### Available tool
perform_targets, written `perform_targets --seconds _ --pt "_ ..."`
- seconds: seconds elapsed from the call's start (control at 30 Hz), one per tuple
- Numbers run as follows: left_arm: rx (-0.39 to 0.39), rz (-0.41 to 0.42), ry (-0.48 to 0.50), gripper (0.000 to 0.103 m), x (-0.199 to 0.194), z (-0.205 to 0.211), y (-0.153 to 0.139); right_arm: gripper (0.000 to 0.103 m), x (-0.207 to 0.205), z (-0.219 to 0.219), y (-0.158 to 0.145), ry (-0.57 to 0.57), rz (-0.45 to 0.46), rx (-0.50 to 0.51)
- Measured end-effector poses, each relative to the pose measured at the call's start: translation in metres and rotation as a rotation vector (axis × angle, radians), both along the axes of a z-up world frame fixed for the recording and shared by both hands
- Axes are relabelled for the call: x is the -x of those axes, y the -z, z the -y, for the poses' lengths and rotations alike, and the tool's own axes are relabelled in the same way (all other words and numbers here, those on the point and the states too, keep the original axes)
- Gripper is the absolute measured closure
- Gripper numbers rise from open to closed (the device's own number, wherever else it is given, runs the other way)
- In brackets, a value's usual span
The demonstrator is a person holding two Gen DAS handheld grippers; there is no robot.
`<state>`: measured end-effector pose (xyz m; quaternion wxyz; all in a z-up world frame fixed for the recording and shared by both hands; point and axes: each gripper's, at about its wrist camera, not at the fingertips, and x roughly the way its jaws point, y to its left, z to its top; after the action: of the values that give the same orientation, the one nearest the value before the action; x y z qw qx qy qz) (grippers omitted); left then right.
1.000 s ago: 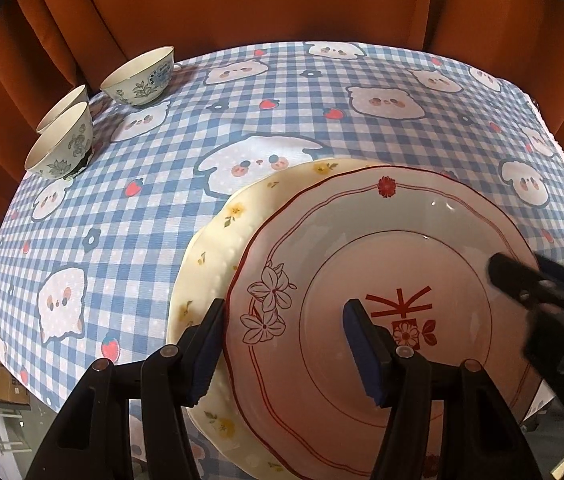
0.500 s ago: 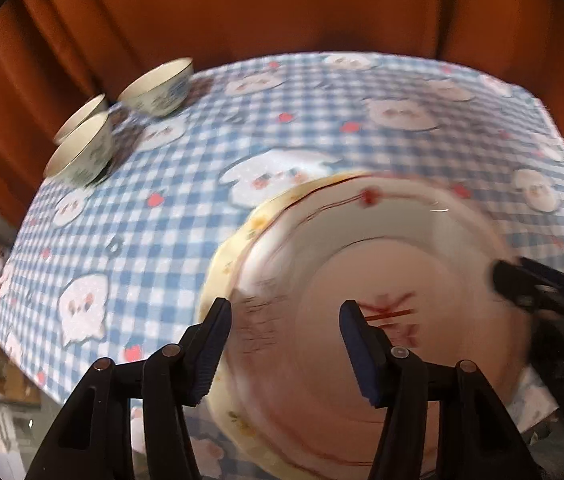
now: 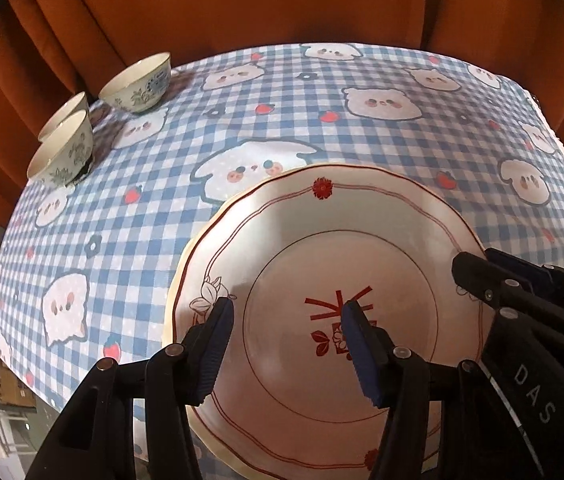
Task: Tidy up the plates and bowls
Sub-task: 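Lower the red-rimmed plate onto the yellow-flower plates and open the right tool, then move both tools away from the plates toward the white bowls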
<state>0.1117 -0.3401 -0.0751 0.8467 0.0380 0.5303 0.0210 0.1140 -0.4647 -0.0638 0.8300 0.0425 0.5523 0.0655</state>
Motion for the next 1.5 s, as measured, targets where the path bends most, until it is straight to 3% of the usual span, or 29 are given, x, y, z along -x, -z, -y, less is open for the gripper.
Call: perform_targets --seconds 0.17,0.23,0.27,0.37,0.4,0.53,0.83,1.5 --pt "0.015 0.004 -0.003 0.043 0.001 -0.001 -0.004 0.080 0.000 -0.004 0.000 -0.011 0.002 0.029" --pt "0.012 0.007 -0.002 0.035 0.002 -0.001 -0.006 0.077 -0.001 -0.004 0.000 -0.012 -0.001 0.039" --pt "0.015 0.010 -0.002 0.033 0.003 -0.002 -0.008 0.070 -0.001 -0.004 -0.001 -0.011 -0.001 0.039" --pt "0.038 0.028 -0.008 0.023 0.003 -0.009 -0.018 0.034 0.000 -0.003 -0.010 0.006 0.023 0.045" --pt "0.048 0.030 -0.009 0.019 0.003 -0.010 -0.021 0.029 0.001 -0.002 -0.014 0.015 0.033 0.049" --pt "0.083 0.037 -0.004 0.013 0.001 -0.020 -0.029 0.027 -0.001 -0.004 -0.025 0.031 0.042 0.049" --pt "0.100 0.065 0.054 0.013 0.001 -0.057 -0.039 0.027 0.001 -0.036 -0.037 0.060 0.065 0.053" --pt "0.092 0.099 0.110 0.013 -0.006 -0.236 -0.053 0.027 0.000 -0.216 -0.056 0.135 0.116 0.051"
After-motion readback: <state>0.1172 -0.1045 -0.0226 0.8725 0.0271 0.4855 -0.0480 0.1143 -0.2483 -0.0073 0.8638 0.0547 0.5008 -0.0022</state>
